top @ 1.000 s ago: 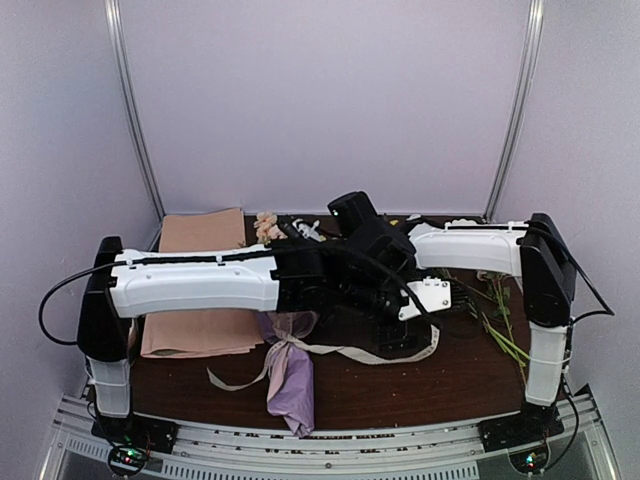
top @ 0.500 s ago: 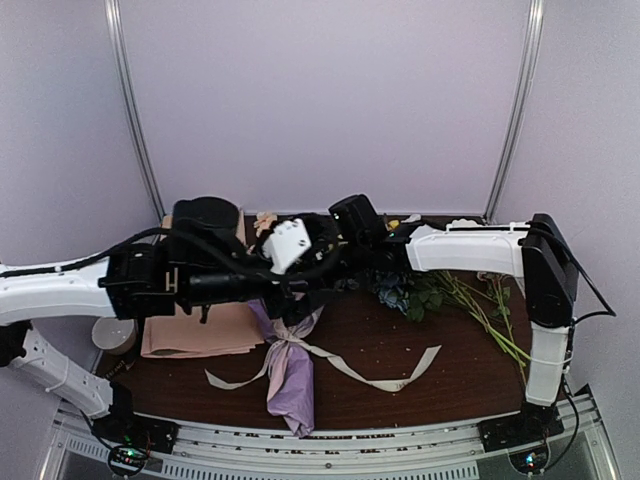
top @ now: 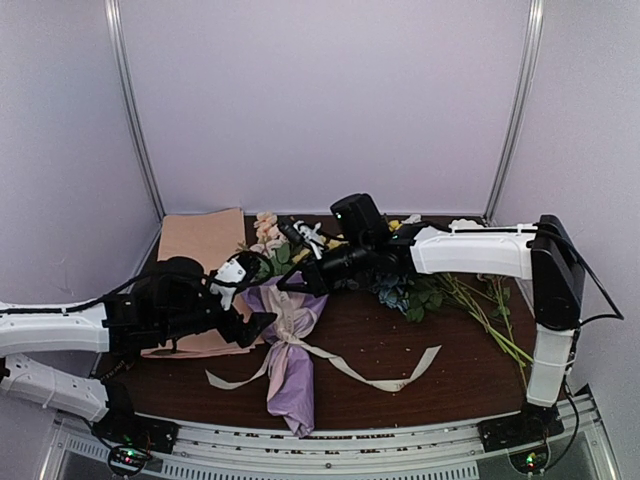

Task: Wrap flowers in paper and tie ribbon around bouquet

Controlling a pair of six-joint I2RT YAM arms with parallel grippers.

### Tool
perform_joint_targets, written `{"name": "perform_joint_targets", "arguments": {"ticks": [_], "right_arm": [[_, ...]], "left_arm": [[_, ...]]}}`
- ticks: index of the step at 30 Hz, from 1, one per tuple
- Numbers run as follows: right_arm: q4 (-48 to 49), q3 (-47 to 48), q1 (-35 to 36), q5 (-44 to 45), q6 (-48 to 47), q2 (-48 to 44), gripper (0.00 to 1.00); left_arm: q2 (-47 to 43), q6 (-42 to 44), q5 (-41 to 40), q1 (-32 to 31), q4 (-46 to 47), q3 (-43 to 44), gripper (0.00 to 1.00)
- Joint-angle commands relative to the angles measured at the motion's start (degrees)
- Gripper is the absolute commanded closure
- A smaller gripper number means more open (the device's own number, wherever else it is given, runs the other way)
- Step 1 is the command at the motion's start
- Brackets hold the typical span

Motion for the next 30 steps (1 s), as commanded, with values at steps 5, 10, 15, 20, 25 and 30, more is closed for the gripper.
{"name": "perform_joint_targets", "arguments": {"ticks": [5, 10, 15, 20, 25, 30], "right_arm": [[2.27, -1.27, 0.85, -0.70, 1.16, -3.14, 1.00], [2.70, -1.82, 0.94, -0.70, 1.55, -3.64, 1.00], [2.34, -2.41, 0.94, 0.04, 1.30, -3.99, 1.00], [0.01, -3.27, 0.73, 2.74, -0.10, -4.90, 0.92], [-0.51, -8.05, -1.16, 12.85, 2.04, -6.20, 0.69], [-2.09, -10.90, -0.90, 17.13, 2.17, -3.81, 0.67]], "left_arm": [[6.92, -0.47, 4.28, 2.68, 12.67, 1.52, 0.06], [11.73, -0.43, 9.45, 3.28, 13.64, 3.31, 0.40], [11.84, -2.67, 11.59, 3.41, 17.68, 1.58, 0.91], [11.37, -5.39, 11.05, 3.50, 19.53, -0.86, 1.00], [9.19, -9.48, 6.75, 3.50, 20.99, -4.87, 1.00], [6.61, -13.38, 3.80, 3.50, 25.05, -9.89, 1.00]]}}
